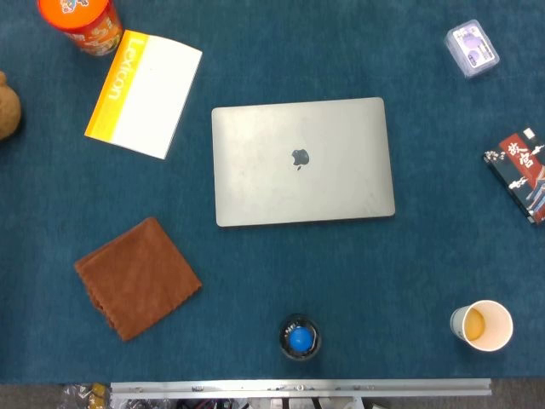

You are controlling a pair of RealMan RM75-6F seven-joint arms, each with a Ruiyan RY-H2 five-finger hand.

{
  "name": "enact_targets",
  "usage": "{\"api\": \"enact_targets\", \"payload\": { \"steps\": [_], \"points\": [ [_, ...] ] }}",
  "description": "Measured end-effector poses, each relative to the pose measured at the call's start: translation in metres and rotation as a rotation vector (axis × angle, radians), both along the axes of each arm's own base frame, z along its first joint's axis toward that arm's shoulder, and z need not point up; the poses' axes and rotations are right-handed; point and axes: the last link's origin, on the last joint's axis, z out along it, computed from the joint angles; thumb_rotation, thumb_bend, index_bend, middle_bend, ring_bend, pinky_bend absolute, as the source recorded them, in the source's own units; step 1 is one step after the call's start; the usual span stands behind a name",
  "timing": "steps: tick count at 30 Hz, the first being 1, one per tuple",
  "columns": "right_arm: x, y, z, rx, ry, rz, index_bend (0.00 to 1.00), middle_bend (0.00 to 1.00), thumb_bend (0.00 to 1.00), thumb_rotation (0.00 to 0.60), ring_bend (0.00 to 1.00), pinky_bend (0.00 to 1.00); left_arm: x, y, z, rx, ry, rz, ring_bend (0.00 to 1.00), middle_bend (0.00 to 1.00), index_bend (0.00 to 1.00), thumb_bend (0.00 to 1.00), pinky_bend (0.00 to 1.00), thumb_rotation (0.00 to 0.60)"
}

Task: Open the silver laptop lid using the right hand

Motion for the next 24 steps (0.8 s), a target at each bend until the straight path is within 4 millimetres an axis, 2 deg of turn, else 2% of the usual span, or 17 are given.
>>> {"api": "enact_targets", "payload": {
  "steps": [21,24],
  "points": [
    [0.0017,-0.0053,-0.0026,0.027,-0.007,0.013,0.02,0.13,0.42,0.600,0.00,0.05,0.0022,-0.0002,-0.0024,-0.008,0.004,-0.001,0.14,0.23,0.20,0.22,0.09,0.600],
    [0.0061,-0.0075,-0.0049,0.050,-0.026,0.025,0.02,0.13,0.37,0.600,0.00,0.05,0.0031,0.0006,-0.0022,-0.011,0.006,-0.003,0.14,0.23,0.20,0.22,0.09,0.600]
  ]
}}
